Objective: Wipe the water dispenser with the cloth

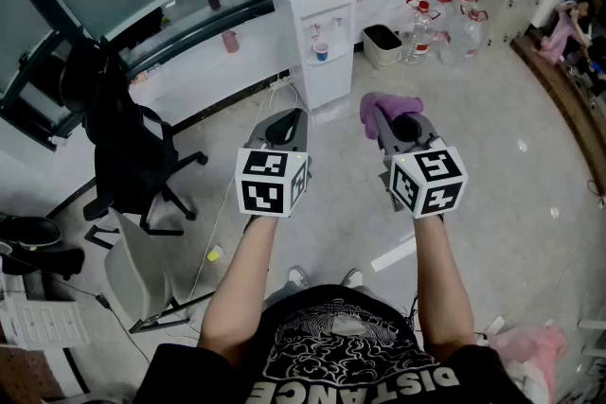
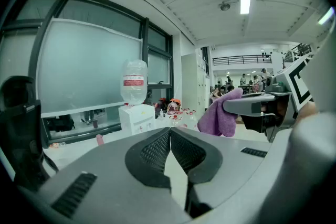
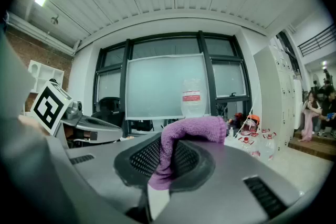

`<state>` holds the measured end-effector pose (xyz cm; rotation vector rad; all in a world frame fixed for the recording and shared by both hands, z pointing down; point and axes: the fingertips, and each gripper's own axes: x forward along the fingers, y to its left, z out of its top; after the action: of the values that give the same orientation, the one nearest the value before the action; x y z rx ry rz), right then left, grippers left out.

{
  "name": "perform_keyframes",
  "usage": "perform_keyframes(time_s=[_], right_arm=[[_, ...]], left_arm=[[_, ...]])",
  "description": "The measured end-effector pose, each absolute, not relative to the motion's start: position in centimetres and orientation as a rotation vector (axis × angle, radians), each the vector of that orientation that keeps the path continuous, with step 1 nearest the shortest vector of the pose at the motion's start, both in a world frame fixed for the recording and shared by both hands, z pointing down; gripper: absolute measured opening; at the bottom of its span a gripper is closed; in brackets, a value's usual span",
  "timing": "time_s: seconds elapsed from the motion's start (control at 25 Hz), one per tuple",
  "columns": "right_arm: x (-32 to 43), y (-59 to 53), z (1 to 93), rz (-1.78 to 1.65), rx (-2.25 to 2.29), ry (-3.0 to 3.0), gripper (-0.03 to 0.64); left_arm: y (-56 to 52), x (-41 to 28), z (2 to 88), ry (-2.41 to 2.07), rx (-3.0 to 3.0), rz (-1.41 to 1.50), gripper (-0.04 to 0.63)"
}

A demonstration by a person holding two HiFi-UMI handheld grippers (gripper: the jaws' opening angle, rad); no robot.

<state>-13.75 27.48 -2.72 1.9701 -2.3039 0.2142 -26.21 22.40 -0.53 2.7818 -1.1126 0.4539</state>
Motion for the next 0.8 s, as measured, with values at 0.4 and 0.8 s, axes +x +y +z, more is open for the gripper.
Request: perform_keyframes(time_s=[0.4,0.8], right_arm=[[-10.3,27.8,-2.4,0.216,1.951,-2.344,0.043],[-7.2,25.7,-1.9,0.217,1.918,-2.393,0.043]], left_arm=[[23.1,-22.3,0.0,-1.141,2.774,0.493,0.028],[20.8,-18.8,0.1,-1.175,2.765,0.514,0.028]])
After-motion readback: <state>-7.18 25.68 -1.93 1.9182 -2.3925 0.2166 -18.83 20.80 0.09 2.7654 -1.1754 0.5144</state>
